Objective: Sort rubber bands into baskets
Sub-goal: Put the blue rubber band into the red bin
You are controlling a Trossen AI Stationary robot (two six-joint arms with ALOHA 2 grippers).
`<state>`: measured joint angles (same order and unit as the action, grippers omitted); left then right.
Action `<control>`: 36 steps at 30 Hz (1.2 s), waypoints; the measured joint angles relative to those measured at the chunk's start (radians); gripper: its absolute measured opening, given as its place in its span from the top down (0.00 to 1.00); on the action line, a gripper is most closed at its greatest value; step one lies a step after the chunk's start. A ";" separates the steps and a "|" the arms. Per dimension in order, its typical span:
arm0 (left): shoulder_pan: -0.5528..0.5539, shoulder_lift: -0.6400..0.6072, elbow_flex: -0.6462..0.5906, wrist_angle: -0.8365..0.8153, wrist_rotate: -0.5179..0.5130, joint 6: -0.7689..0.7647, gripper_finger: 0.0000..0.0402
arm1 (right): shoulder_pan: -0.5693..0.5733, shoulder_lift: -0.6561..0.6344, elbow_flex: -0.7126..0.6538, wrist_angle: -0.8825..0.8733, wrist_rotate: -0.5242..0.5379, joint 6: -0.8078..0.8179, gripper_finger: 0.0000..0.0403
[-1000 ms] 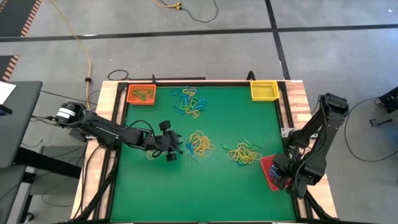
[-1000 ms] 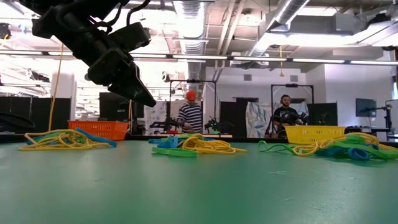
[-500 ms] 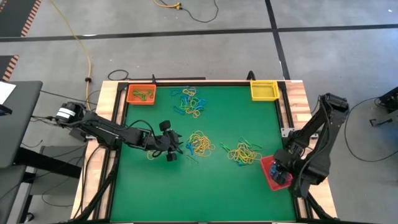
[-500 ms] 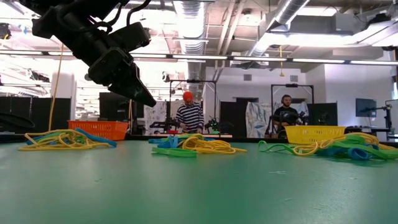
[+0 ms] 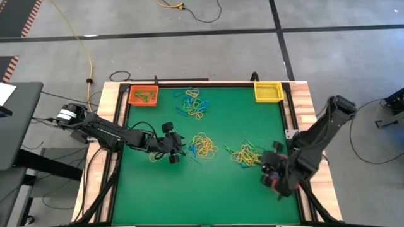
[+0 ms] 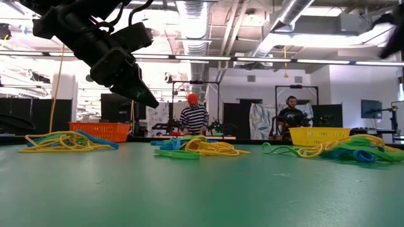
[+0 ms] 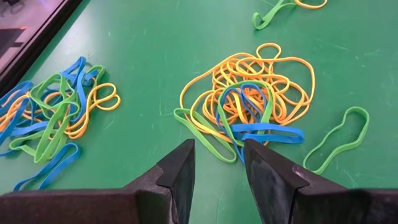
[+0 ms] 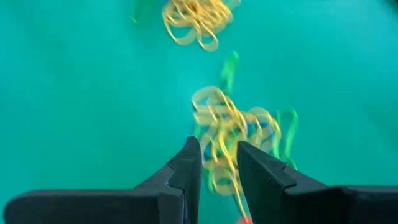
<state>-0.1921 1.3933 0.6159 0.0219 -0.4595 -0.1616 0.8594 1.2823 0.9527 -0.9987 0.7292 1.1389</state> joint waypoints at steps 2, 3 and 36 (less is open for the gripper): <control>0.000 0.000 0.000 0.000 0.000 0.000 0.68 | -0.055 0.000 0.000 0.106 0.002 -0.146 0.67; 0.000 0.000 0.000 0.000 0.000 0.000 0.68 | -0.081 0.000 0.000 0.158 0.002 -0.219 0.67; 0.000 0.000 -0.081 0.026 0.009 -0.058 0.68 | -0.639 0.568 -0.016 1.364 -0.604 -1.120 0.67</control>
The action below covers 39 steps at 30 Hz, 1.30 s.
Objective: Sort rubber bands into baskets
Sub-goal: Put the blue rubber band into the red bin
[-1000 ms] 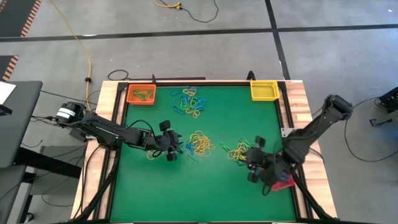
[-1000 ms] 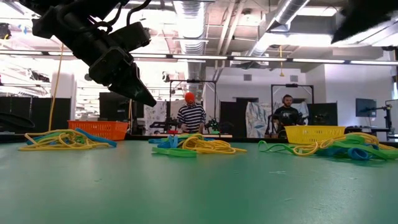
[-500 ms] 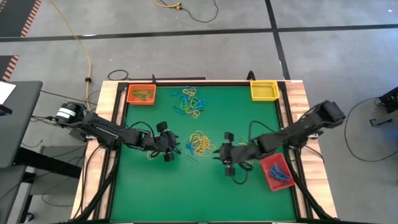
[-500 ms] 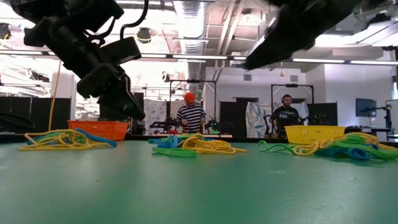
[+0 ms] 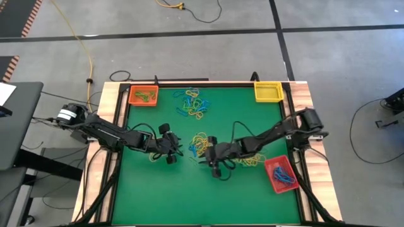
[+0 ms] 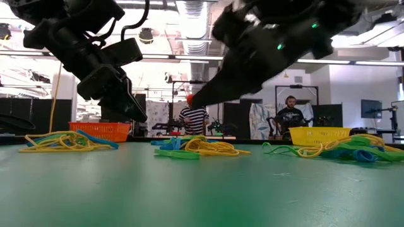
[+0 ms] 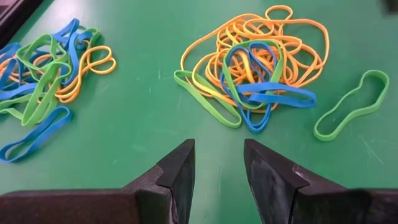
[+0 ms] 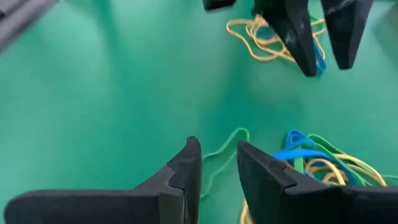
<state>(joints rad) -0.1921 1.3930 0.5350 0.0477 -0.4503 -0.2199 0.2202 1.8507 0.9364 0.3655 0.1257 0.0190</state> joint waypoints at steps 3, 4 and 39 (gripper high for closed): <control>0.000 0.000 0.000 0.006 0.001 -0.001 0.68 | -0.015 0.060 0.049 0.003 0.000 -0.046 0.67; 0.000 0.000 0.000 0.012 0.004 -0.001 0.68 | -0.018 0.082 0.068 -0.001 0.000 -0.059 0.67; 0.000 0.000 0.001 0.019 0.035 0.001 0.68 | -0.090 0.166 0.168 -0.194 -0.020 -0.185 0.71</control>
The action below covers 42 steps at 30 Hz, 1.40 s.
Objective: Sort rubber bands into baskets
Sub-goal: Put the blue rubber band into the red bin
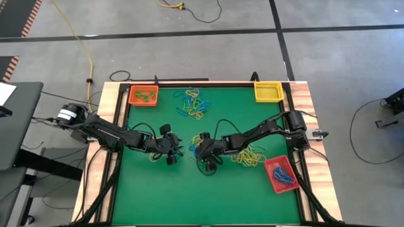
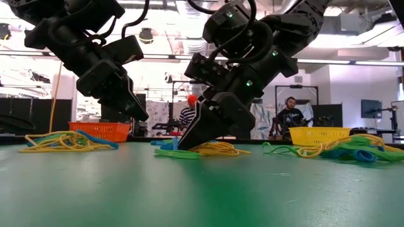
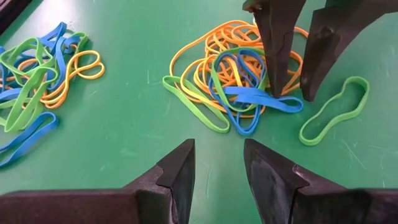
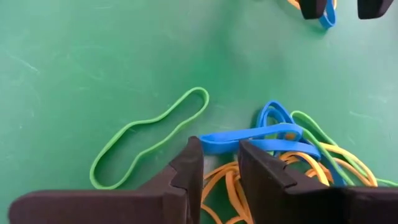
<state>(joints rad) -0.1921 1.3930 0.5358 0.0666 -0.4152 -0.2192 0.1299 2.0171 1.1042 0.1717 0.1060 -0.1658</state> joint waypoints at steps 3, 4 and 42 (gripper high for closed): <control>0.000 0.000 0.000 0.003 0.000 -0.001 0.68 | 0.000 0.000 0.000 0.000 0.000 0.000 0.76; 0.000 0.000 0.000 0.004 0.000 -0.001 0.68 | 0.000 0.000 0.000 0.001 0.000 0.000 0.78; 0.000 0.000 0.000 0.014 0.000 -0.003 0.68 | 0.000 0.153 0.087 0.073 0.032 0.030 0.62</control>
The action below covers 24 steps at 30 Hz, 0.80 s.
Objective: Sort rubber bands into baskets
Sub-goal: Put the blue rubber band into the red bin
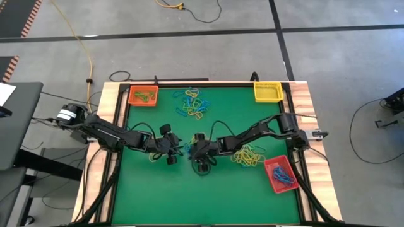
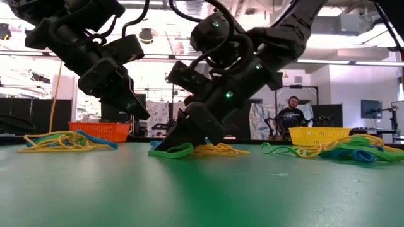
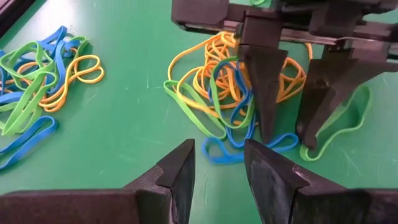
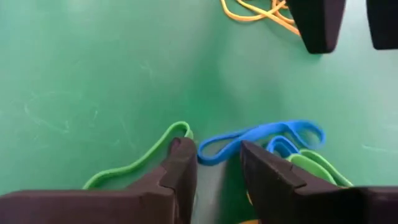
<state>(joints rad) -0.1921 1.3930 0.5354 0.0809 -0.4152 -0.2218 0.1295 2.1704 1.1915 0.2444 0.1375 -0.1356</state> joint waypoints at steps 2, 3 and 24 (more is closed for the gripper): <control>0.000 0.000 0.000 0.000 0.000 0.002 0.68 | 0.000 0.000 0.007 -0.003 0.000 -0.001 0.67; 0.000 0.000 0.000 0.000 0.000 0.004 0.68 | 0.001 -0.004 0.009 -0.005 0.000 -0.003 0.70; 0.000 0.000 0.000 -0.004 -0.001 0.018 0.68 | 0.027 -0.159 0.003 -0.153 0.093 -0.059 0.97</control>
<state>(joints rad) -0.1921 1.3930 0.5358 0.0772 -0.4164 -0.2039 0.1562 2.0110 1.1942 0.0910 0.2306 -0.1947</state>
